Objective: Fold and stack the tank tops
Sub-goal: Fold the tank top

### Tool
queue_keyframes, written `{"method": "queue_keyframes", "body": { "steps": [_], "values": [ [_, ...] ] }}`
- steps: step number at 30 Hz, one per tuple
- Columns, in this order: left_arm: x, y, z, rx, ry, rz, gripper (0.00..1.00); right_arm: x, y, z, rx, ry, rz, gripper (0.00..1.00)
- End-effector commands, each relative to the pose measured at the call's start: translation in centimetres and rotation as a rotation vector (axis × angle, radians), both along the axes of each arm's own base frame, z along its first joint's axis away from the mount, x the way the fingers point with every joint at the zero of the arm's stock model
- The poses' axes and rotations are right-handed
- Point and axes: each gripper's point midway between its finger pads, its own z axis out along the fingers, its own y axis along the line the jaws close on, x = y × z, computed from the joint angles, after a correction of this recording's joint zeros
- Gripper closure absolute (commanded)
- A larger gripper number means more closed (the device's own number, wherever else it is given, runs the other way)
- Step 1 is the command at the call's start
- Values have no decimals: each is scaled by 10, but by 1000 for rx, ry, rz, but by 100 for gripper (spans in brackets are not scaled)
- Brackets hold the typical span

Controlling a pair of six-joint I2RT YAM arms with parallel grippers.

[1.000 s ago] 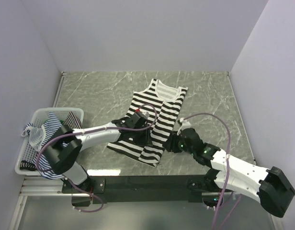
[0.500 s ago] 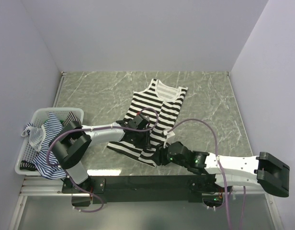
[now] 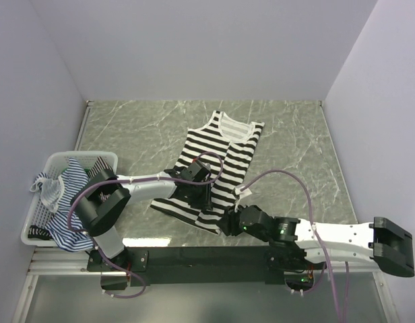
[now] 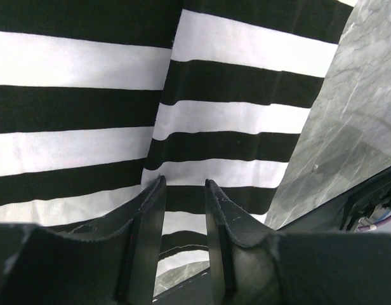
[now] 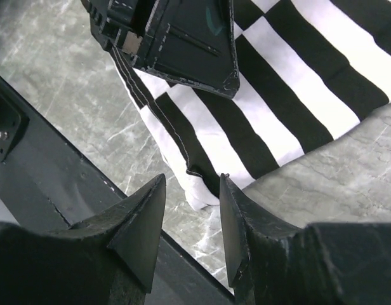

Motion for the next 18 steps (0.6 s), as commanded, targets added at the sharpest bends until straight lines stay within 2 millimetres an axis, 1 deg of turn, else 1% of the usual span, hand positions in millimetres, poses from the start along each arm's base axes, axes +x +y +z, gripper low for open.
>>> {"method": "queue_keyframes", "body": {
  "steps": [1, 3, 5, 6, 8, 9, 11, 18],
  "values": [
    [5, -7, 3, -18, -15, -27, 63, 0, -6, 0, -1, -8, -34, 53],
    [5, -8, 3, -19, -12, -29, 63, -3, -7, -5, -17, 8, -33, 53],
    [5, -7, 3, -17, -12, -29, 63, -6, -4, -5, -23, 21, -17, 53],
    [5, -8, 3, -17, -12, -30, 63, -9, -5, -11, -50, 39, -14, 54],
    [6, -8, 4, -18, -14, -32, 63, -10, 0, -8, -54, 43, -16, 54],
    [6, -8, 5, -21, -16, -32, 63, -10, -6, -16, -91, 58, -36, 54],
    [6, -7, 5, -20, -17, -31, 63, -11, -6, -18, -94, 68, -47, 54],
    [5, -3, 3, -24, -11, -29, 63, -9, -5, -16, -83, 42, -44, 53]
  ]
}}
